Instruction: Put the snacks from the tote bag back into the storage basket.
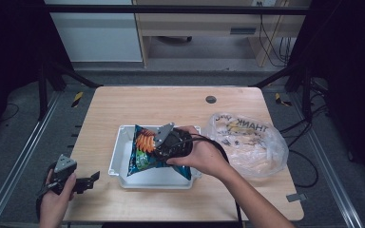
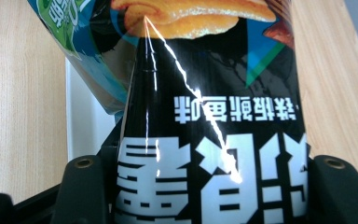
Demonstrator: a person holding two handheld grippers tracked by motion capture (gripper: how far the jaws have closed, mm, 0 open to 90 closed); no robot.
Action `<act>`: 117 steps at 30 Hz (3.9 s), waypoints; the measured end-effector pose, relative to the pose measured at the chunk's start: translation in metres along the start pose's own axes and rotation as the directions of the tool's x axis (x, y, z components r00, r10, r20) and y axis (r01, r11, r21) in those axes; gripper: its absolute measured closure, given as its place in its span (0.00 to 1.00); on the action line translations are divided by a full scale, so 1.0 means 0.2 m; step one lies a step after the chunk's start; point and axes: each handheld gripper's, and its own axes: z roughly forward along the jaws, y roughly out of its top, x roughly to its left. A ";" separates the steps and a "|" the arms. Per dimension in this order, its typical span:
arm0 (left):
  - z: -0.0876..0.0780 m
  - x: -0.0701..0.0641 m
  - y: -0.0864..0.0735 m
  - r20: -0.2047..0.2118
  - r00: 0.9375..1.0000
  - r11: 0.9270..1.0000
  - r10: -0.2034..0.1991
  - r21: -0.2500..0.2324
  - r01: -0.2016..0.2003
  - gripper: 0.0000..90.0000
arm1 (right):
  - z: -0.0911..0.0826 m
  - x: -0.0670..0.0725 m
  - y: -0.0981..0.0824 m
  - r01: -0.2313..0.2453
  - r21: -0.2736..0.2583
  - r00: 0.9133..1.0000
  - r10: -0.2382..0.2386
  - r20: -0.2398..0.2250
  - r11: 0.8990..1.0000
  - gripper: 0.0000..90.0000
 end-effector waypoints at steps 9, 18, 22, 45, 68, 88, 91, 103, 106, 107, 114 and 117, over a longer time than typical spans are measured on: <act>0.00 0.00 0.00 0.002 1.000 1.000 0.000 0.000 0.000 0.03 | 0.07 0.00 0.00 0.004 0.019 1.000 -0.003 -0.022 1.000 0.44; 0.00 0.00 0.00 0.002 1.000 1.000 0.000 -0.001 0.000 0.03 | 0.13 -0.01 -0.02 -0.008 0.036 0.999 0.010 -0.038 0.999 0.44; 0.00 0.00 0.00 0.003 1.000 1.000 0.002 0.001 -0.002 0.03 | 0.15 -0.02 -0.02 -0.004 0.036 0.999 0.005 -0.044 0.999 0.44; 0.01 -0.01 0.00 0.008 1.000 1.000 0.004 0.002 -0.004 0.03 | 0.23 -0.05 -0.05 -0.013 0.074 0.998 0.017 -0.063 0.997 0.44; 0.00 0.00 0.00 0.007 1.000 1.000 0.008 0.005 -0.008 0.03 | 0.29 -0.05 -0.06 -0.016 0.096 0.997 0.023 -0.073 0.995 0.44; 0.01 -0.01 0.00 0.008 1.000 1.000 0.006 0.002 -0.006 0.03 | 0.32 -0.05 -0.07 -0.015 0.112 0.996 0.024 -0.085 0.994 0.44; 0.01 -0.01 0.00 0.007 1.000 1.000 0.006 0.000 -0.006 0.03 | 0.32 -0.05 -0.07 -0.013 0.113 0.996 0.023 -0.084 0.993 0.44; 0.01 -0.01 0.00 0.009 1.000 1.000 0.006 0.001 -0.006 0.03 | 0.33 -0.03 -0.06 -0.019 0.114 0.997 0.028 -0.078 0.993 0.42; 0.01 -0.01 0.00 0.012 1.000 1.000 0.006 0.002 -0.006 0.03 | 0.33 -0.03 -0.06 -0.023 0.114 0.997 0.032 -0.077 0.993 0.42; 0.01 -0.01 0.00 0.012 1.000 1.000 0.007 0.003 -0.007 0.03 | 0.33 -0.03 -0.06 -0.025 0.114 0.997 0.034 -0.075 0.993 0.41; 0.01 -0.01 0.00 0.012 1.000 1.000 0.006 0.002 -0.006 0.03 | 0.33 -0.03 -0.06 -0.039 0.112 0.997 0.046 -0.060 0.993 0.37; 0.01 -0.01 0.00 0.012 1.000 1.000 0.007 0.002 -0.007 0.03 | 0.33 -0.03 -0.06 -0.040 0.113 0.997 0.047 -0.058 0.993 0.36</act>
